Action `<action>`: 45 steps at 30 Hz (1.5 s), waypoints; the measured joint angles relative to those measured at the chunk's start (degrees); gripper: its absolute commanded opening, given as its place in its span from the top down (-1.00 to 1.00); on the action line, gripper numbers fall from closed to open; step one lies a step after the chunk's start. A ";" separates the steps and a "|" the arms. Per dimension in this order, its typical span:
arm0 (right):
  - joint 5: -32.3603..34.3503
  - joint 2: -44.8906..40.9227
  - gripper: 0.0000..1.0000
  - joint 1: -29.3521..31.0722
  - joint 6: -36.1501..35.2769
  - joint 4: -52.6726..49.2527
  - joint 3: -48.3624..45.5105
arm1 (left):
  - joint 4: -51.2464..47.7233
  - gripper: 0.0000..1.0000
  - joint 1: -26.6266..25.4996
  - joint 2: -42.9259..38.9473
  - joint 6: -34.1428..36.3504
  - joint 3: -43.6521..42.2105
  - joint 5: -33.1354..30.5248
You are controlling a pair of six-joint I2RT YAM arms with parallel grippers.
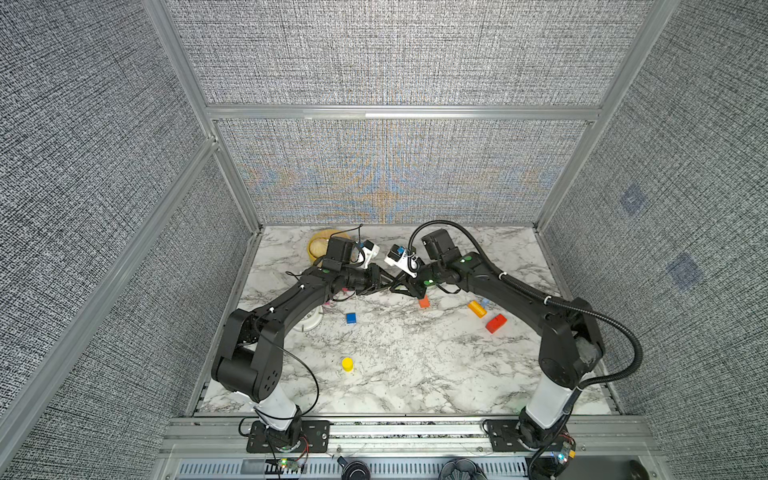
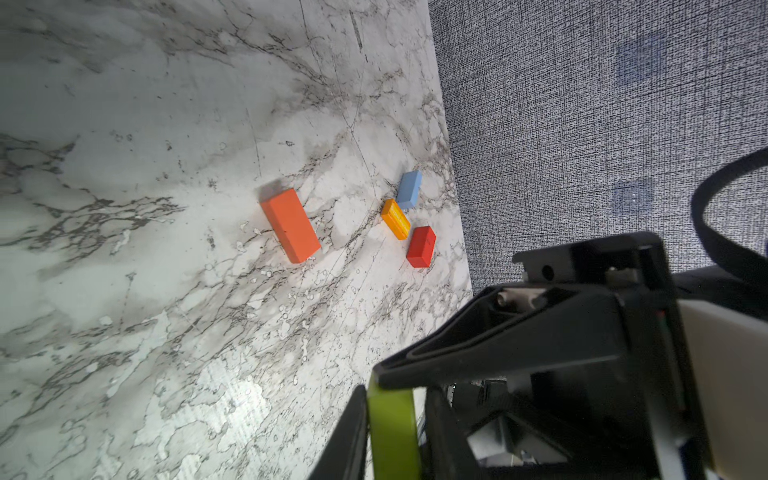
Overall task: Build the wood block tower
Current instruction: 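Open the right gripper and draw it back from the lime cube, then carry the lime cube over the orange block with the left gripper while the right withdraws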
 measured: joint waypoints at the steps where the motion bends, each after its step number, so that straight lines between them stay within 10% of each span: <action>1: 0.07 0.04 0.38 0.00 -0.22 0.00 0.02 | -0.31 0.63 0.00 0.02 -0.04 0.11 -0.28; 30: -4.68 -1.79 -0.20 -5.57 7.91 6.56 -7.76 | -18.73 0.84 -0.28 5.75 9.05 15.02 -10.12; 45: -2.75 -6.19 -0.19 -19.04 39.17 21.90 -25.59 | -36.02 0.91 -6.21 19.85 27.21 41.70 -24.39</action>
